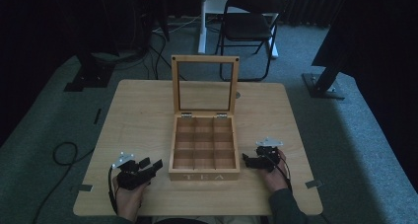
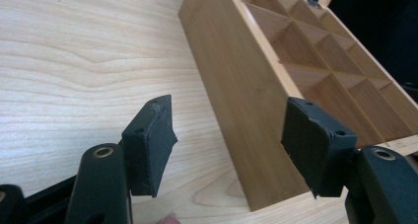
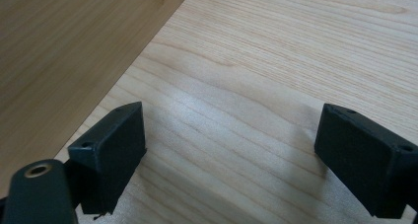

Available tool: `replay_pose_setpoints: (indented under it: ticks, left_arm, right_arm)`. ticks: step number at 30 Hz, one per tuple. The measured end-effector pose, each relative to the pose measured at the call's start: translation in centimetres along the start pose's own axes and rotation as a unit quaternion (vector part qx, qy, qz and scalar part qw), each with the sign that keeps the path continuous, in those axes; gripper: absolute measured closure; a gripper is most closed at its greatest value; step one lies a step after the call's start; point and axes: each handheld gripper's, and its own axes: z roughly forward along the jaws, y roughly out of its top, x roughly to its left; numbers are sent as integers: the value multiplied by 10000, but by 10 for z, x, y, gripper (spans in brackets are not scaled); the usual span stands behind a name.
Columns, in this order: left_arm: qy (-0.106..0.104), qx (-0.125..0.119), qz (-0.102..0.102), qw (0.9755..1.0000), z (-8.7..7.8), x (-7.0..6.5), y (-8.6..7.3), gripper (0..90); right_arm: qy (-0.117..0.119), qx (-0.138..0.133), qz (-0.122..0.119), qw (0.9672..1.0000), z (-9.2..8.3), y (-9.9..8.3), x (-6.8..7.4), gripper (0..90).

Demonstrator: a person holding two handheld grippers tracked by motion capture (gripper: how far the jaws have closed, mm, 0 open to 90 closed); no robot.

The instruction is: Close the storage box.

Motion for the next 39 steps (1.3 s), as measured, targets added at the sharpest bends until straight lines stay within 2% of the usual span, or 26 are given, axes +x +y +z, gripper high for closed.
replay_pose_setpoints:
  ticks: [3,14,16,22,27,31,39]
  left_arm:
    - [94,-5,75,9999,-1,-3,5,391]
    - [19,-54,277,9996,-1,-12,29,396]
    - [22,-67,367,9993,0,-13,34,400]
    - [-102,-380,382,9985,-7,-14,56,399]
    - [-143,-526,463,9974,-11,-14,71,395]
    - [-245,-498,476,9973,-8,-13,77,378]
    - [-213,-468,667,9964,-3,-18,88,363]
  right_arm:
    - [-8,-4,6,10000,0,0,0,116]
    - [-22,-2,27,10000,0,0,1,116]
    - [-22,-2,28,10000,0,0,1,116]
    - [-30,-2,39,10000,0,0,1,116]
    - [-29,-7,43,10000,0,0,2,116]
    - [-31,-5,43,10000,0,0,2,116]
    - [-33,-4,43,10000,0,0,2,116]
